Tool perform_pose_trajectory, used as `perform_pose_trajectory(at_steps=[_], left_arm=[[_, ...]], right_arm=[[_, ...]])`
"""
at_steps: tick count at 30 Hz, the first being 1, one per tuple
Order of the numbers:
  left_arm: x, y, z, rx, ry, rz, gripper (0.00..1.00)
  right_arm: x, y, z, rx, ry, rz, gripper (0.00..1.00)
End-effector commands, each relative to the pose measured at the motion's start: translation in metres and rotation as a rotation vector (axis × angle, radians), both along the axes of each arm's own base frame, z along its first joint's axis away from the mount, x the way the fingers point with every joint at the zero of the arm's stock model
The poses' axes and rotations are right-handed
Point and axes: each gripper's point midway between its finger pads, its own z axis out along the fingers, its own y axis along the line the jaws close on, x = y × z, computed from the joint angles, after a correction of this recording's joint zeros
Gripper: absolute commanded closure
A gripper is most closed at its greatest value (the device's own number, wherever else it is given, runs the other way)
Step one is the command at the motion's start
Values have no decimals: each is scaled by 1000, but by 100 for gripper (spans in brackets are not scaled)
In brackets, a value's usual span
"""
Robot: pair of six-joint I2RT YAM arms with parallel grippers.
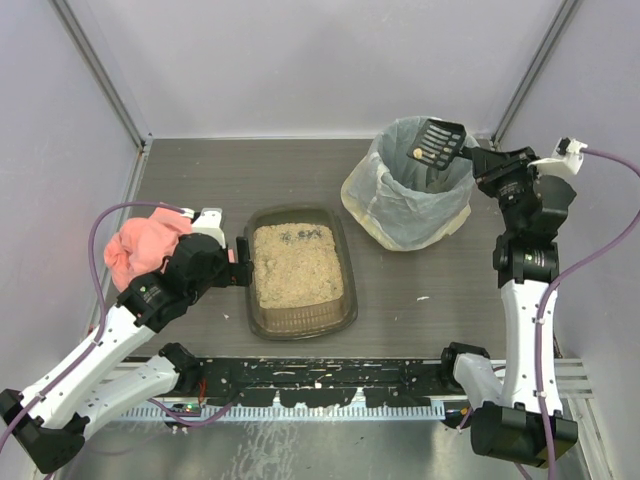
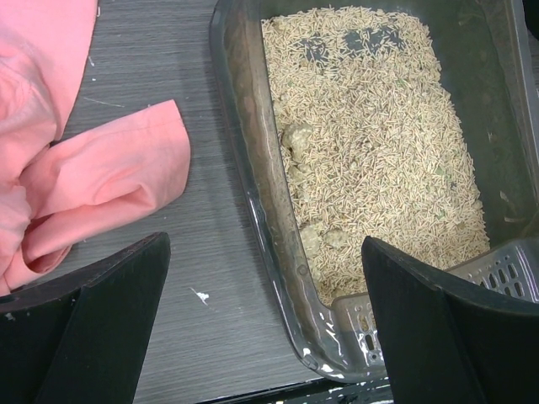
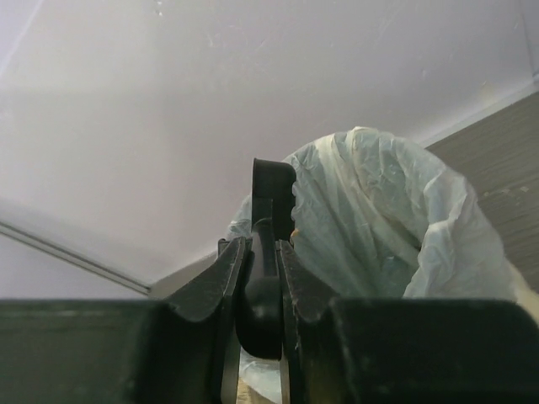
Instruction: Clean the litter box
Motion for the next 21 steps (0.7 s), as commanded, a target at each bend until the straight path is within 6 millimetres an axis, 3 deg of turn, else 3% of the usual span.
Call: perform_pose_trajectory(at_steps=[1,9,17,21], left_arm=[[5,-5,21,-50,-48,-1,2],[5,-5,20,-49,-44,-4,2],[7,-9,20,-55,-43,-7,2],[8,-12,20,-65,-38,-12,2]], right_arm=[[-4,6,23,-279,-50,60,99],[5,7,15,-469,-39,114,99],[-7,23,26,-624,-128,197,99],[-15,17,32,-689,-144,148,99]])
